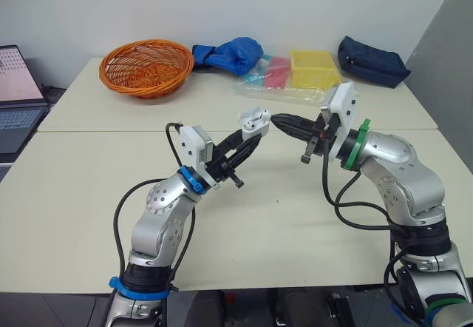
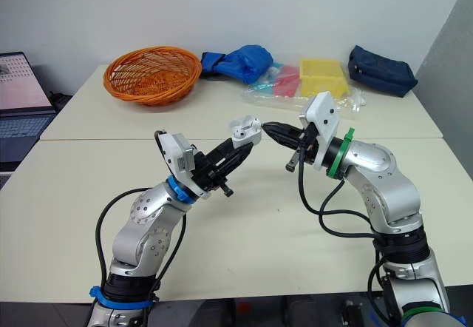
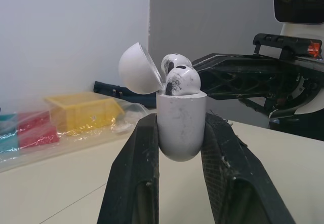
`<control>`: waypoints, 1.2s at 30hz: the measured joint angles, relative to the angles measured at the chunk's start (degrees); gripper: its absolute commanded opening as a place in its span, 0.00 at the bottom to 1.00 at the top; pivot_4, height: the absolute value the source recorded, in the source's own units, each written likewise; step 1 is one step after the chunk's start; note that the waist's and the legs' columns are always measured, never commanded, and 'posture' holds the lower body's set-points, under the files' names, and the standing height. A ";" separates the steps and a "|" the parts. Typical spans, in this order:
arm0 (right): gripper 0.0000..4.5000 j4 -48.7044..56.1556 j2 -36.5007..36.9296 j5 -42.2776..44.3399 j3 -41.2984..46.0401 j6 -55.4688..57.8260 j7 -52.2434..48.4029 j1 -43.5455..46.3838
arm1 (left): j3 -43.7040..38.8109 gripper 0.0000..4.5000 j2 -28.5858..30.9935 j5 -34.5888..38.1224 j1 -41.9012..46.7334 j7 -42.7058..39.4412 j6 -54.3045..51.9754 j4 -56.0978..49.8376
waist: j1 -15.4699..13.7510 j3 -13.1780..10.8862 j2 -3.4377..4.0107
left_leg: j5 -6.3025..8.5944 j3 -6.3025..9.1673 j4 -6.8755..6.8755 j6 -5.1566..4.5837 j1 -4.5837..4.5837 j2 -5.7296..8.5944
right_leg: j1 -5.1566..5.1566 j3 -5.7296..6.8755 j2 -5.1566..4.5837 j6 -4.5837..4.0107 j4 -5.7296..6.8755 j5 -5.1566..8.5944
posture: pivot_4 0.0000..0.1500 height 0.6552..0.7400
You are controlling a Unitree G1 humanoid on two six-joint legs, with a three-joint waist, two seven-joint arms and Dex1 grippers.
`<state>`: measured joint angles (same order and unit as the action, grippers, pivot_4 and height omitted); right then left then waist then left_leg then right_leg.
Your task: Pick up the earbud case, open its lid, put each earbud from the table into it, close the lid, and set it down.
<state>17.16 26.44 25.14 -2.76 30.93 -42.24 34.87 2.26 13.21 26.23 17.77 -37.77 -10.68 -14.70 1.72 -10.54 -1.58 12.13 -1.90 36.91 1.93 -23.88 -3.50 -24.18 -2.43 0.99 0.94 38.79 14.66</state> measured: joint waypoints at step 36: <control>0.00 0.33 0.74 1.01 -0.03 1.21 0.11 0.66 | -0.02 0.17 0.00 0.01 0.03 0.16 -0.02 1.06 | 0.00 0.00 0.00 | 0.00 0.00 0.00 0.00 0.00 0.00 | 0.00 0.00 0.00 0.00 0.00 0.00 | 1.00 1.00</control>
<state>17.50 27.18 26.15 -2.79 32.14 -42.13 35.53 2.24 13.20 26.24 17.80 -37.60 -10.70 -13.64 1.72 -10.54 -1.58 12.13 -1.90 36.91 1.93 -23.88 -3.50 -24.18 -2.43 0.99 0.94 38.79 14.66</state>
